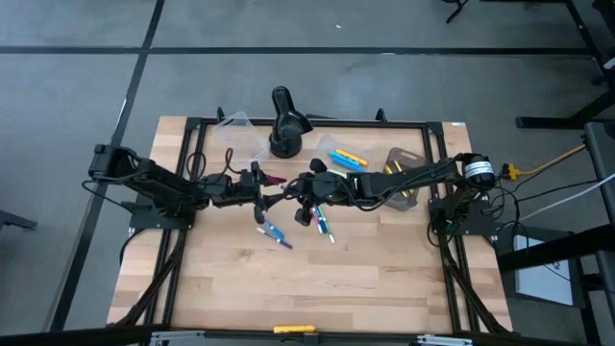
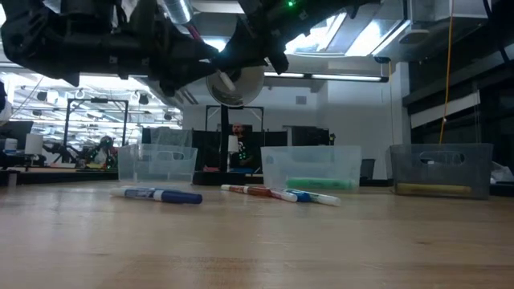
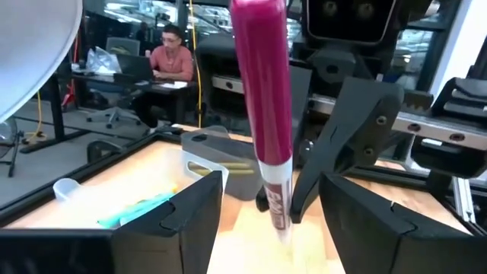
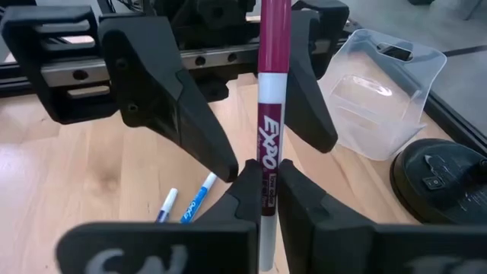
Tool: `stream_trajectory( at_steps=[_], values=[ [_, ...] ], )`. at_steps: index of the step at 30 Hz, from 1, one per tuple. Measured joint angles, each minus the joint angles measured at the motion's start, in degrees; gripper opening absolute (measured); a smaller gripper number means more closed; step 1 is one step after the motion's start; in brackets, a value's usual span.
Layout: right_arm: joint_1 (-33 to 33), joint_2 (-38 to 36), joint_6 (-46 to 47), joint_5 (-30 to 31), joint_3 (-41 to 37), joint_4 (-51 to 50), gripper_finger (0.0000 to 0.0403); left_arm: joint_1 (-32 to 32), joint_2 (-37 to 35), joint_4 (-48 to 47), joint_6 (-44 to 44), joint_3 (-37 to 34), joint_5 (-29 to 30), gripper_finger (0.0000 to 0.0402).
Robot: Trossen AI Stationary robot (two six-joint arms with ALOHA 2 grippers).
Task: Pick & Place Markers
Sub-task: Put the pink marker in the left transparent bin
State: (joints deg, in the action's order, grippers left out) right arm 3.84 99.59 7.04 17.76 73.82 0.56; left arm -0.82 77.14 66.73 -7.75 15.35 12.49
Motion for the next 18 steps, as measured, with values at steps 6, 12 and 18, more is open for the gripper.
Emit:
stream_trajectory(
  at_steps=[6,12,18],
  values=[
    [-0.1,0.0,-0.4,0.0,0.0,0.0,0.0026,0.0,-0.2,1.4,-0.4,0.0,-0.1,0.0177],
    [-0.1,0.0,-0.7,0.0,0.0,-0.2,0.0027,0.0,-0.2,2.1,-1.7,0.0,-0.2,0.0109],
    [-0.1,0.0,-1.6,0.1,0.0,-0.3,0.0027,0.0,-0.2,2.1,-3.1,0.0,-0.7,0.0035]
  ],
)
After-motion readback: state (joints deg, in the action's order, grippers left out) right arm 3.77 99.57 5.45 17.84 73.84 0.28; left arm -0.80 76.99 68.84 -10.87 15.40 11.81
